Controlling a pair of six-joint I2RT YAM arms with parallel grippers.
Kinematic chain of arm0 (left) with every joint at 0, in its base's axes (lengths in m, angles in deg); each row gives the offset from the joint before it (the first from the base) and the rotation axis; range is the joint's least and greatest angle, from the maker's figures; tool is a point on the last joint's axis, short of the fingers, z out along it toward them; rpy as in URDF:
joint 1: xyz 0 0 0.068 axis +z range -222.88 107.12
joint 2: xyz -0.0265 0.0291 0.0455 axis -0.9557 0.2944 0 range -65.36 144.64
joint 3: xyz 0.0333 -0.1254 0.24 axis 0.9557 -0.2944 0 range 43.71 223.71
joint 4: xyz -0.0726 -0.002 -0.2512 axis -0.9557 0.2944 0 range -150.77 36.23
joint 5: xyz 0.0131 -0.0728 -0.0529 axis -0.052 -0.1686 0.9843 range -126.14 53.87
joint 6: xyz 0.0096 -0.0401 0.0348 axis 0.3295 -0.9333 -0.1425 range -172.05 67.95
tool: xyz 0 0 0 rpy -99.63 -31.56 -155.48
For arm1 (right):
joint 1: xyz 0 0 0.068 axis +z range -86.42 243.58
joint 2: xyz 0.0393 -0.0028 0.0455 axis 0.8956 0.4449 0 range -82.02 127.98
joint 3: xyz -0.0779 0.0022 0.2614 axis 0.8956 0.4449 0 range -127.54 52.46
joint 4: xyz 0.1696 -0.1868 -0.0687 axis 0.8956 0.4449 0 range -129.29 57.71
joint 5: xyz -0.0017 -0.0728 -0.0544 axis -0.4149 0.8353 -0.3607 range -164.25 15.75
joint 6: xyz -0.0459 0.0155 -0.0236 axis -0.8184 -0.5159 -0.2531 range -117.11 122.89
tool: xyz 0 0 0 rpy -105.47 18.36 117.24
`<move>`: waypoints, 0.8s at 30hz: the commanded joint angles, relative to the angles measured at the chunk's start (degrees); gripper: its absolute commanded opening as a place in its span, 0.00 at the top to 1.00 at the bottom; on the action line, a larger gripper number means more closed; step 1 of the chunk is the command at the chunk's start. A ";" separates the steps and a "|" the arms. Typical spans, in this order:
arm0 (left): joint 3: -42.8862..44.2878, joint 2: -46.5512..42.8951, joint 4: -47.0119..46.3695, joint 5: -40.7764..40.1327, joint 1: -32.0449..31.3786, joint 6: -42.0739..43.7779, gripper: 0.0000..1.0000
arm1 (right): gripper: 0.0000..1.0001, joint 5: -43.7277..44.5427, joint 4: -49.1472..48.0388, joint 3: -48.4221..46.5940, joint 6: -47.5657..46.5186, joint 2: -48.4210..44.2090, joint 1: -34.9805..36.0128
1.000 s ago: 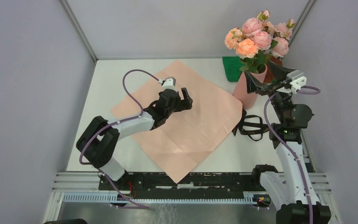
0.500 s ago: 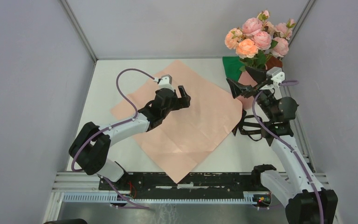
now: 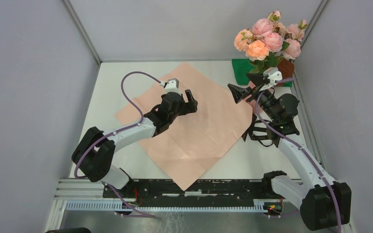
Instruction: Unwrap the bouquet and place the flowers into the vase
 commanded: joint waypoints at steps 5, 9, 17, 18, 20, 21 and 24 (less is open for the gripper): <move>0.22 -2.23 -0.48 -0.98 0.35 0.06 0.05 | 0.02 0.94 -0.79 -2.81 -1.38 1.29 0.92; 0.22 -2.04 -0.39 -1.33 0.33 0.23 0.05 | 0.02 1.05 -0.69 -2.98 -1.60 2.00 1.17; 0.15 -2.10 -0.71 -0.87 0.35 0.74 0.07 | 0.02 1.22 -0.69 -3.34 -1.84 3.03 1.40; 0.15 -2.20 -0.74 -0.86 0.33 0.76 0.08 | 0.02 1.28 -0.68 -3.34 -1.86 3.13 1.37; 0.13 -2.12 -1.07 -0.47 0.33 1.00 0.11 | 0.02 1.40 -0.69 -3.34 -1.84 3.37 1.52; 0.09 -2.05 -1.20 -0.26 0.32 1.07 0.12 | 0.02 1.34 -0.69 -3.34 -1.83 3.48 1.50; -0.02 -2.04 -1.41 0.05 0.33 1.10 0.13 | 0.02 1.31 -0.87 -3.17 -1.87 3.83 1.64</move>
